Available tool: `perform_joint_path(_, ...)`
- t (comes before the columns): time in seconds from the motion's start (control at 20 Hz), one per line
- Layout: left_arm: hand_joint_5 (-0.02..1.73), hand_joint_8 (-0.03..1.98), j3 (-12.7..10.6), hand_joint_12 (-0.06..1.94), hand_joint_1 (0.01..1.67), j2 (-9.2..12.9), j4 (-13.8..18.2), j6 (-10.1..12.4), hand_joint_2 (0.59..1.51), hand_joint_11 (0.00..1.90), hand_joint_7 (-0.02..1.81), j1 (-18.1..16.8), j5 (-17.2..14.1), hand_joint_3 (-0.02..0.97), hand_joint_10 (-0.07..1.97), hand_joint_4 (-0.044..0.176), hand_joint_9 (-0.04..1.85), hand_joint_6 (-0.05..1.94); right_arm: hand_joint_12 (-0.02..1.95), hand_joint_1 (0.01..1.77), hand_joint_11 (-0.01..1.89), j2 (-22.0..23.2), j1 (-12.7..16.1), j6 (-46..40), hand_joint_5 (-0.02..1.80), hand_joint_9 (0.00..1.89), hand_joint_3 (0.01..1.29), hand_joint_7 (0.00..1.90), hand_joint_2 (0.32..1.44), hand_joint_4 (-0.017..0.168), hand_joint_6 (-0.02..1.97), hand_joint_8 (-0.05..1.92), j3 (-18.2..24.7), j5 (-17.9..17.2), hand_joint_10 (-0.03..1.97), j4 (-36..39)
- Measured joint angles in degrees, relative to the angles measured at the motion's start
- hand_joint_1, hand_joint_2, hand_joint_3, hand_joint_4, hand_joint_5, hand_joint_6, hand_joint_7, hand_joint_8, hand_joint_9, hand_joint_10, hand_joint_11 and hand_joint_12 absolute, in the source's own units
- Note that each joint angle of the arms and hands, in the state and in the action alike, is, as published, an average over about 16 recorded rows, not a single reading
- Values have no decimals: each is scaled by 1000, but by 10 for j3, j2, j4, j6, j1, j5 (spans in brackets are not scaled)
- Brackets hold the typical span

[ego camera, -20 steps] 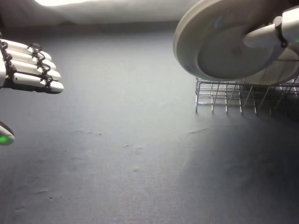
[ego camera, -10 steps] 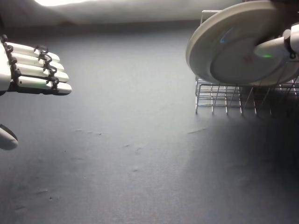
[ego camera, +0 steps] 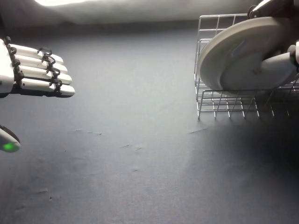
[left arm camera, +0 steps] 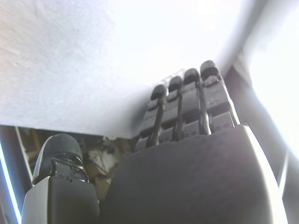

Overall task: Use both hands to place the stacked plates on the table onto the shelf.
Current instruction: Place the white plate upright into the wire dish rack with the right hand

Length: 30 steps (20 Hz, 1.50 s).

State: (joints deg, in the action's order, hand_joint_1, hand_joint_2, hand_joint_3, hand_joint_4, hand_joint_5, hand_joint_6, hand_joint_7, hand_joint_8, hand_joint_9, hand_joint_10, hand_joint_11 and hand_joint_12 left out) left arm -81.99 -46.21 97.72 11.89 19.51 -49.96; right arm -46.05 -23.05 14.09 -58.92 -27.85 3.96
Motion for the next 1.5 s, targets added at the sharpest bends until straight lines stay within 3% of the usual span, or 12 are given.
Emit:
perform_joint_path(0.55, 19, 1, 2, 18, 14, 0, 2, 0, 1092, 17, 17, 0, -1, 15, 7, 1, 18, 11, 1625, 1365, 817, 4, -16, 3, 770, 836, 10, 689, 970, -3, 1183, 736, -1, -20, 1181, 70)
perform_joint_path(1.1, 19, 1, 5, 18, 14, 0, 2, 0, 1090, 19, 19, 0, -1, 16, 7, 1, 18, 10, 1605, 1306, 393, 5, -20, 7, 701, 606, 10, 689, 971, -3, 568, 212, -3, -23, 774, 111)
perform_joint_path(1.35, 19, 1, 7, 18, 14, 0, 2, 0, 1088, 20, 21, 0, -1, 16, 7, 1, 20, 10, 1542, 1186, 169, 5, -20, 8, 576, 407, 10, 689, 985, -3, 194, -9, -8, -25, 555, 122)
perform_joint_path(1.5, 19, 1, 7, 19, 14, 0, 2, 0, 1086, 21, 22, 0, -1, 16, 7, 1, 20, 10, 1435, 1085, 81, 5, -20, 9, 450, 280, 10, 689, 998, -2, 129, -40, -12, -25, 484, 126)
